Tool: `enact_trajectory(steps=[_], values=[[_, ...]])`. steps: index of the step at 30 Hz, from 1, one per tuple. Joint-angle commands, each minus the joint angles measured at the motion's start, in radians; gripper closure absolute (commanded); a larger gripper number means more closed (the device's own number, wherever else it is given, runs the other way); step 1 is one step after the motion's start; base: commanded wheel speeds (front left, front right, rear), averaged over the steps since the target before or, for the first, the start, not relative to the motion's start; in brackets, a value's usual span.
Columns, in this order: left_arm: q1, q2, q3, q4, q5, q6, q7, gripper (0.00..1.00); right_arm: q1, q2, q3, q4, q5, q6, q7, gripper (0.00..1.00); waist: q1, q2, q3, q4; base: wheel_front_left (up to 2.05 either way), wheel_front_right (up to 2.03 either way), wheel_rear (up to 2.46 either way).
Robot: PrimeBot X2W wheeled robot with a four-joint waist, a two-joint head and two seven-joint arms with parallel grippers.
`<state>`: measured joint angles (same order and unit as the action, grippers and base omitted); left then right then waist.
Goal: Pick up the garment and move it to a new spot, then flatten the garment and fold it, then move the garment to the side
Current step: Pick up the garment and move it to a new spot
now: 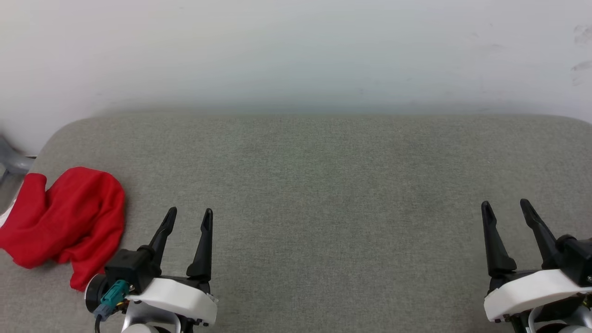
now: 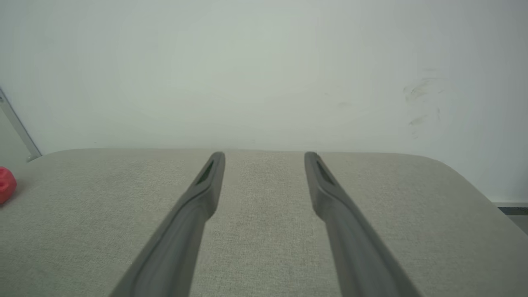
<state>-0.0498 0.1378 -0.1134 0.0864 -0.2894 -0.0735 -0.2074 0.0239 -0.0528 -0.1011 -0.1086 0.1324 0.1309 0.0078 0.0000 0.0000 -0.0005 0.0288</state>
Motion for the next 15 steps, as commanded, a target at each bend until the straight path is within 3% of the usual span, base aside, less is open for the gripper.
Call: enact_trajectory(steps=[1,15], values=[[-0.006,-0.004,0.007,-0.003,0.017,0.001,-0.01,0.0,-0.001,0.003,0.002,-0.016,-0.012,0.0,-0.008,0.0,0.0,0.0,0.001,0.013,0.0,0.0,0.0],[-0.037,-0.024,0.078,0.03,0.072,0.006,-0.037,0.0,-0.016,0.003,0.031,-0.022,-0.044,0.0,-0.02,0.0,0.0,0.0,0.019,0.2,0.0,0.0,0.0]])
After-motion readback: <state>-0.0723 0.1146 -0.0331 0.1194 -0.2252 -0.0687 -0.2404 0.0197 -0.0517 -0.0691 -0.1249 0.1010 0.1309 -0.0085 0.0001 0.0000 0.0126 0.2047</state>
